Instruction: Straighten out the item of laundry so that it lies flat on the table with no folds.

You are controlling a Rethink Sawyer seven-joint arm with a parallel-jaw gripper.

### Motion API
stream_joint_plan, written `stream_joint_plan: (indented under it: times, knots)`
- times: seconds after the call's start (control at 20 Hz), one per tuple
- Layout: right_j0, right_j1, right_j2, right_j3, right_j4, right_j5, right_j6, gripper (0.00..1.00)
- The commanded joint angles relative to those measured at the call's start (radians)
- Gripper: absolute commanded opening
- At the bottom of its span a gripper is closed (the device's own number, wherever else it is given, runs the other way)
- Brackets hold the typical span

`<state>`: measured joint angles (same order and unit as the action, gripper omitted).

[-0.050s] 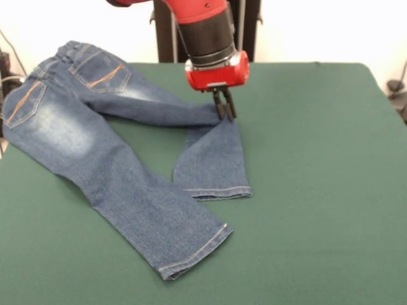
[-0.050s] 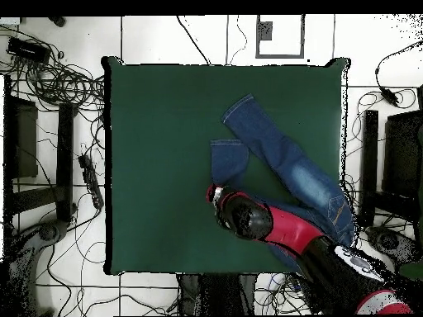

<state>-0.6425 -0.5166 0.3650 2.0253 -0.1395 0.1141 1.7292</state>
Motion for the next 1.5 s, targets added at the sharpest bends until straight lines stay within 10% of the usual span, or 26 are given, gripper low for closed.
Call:
stream_joint_plan:
  times: [0.05, 0.6, 0.65, 1.3, 1.5]
  knots:
    - [0.093, 0.128, 0.025, -0.066, 0.031, 0.198, 0.071, 0.0]
    - [0.146, 0.189, -0.079, -0.162, 0.042, 0.338, 0.085, 0.0]
    - [0.147, 0.192, -0.083, -0.168, 0.043, 0.357, 0.086, 1.0]
    - [0.177, 0.194, -0.1, -0.233, 0.053, 0.518, 0.087, 1.0]
    - [0.162, 0.04, -0.096, -0.149, 0.033, 0.512, 0.088, 1.0]
